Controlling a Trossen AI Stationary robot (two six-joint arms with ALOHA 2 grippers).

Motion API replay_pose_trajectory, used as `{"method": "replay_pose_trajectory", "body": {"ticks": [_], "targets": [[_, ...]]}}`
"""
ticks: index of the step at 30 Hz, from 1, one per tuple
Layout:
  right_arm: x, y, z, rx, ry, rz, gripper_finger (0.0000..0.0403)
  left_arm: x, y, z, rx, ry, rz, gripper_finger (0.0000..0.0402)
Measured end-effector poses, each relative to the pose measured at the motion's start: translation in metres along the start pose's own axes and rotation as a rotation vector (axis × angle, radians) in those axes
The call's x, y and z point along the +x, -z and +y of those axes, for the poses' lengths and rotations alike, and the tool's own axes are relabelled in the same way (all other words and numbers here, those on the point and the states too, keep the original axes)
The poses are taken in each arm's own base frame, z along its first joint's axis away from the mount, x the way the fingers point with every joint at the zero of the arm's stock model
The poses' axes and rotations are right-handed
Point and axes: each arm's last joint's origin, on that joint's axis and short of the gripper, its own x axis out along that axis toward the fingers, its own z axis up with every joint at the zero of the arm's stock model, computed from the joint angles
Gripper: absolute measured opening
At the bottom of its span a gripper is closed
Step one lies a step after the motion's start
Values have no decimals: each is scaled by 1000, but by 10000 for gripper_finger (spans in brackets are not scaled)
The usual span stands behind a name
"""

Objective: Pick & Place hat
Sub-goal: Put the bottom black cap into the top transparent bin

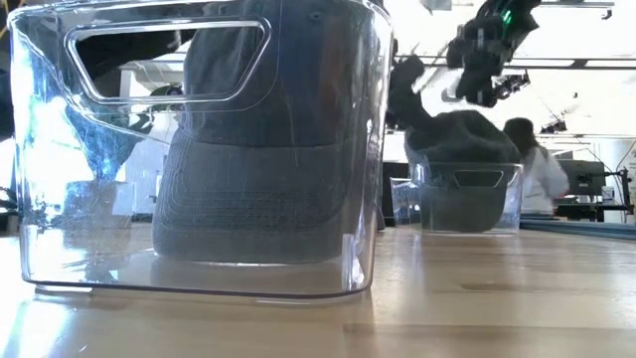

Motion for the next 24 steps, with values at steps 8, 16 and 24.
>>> {"method": "replay_pose_trajectory", "body": {"ticks": [8,16,24], "targets": [[5,33,43,-206,138,-25,145,-15,-9,3,-4,-14,-1,50],[50,78,43,-397,271,-16,226,-17,-6,8,-32,-97,39,10],[83,90,33,-416,297,-137,111,-17,-2,8,-121,-144,88,8]]}}
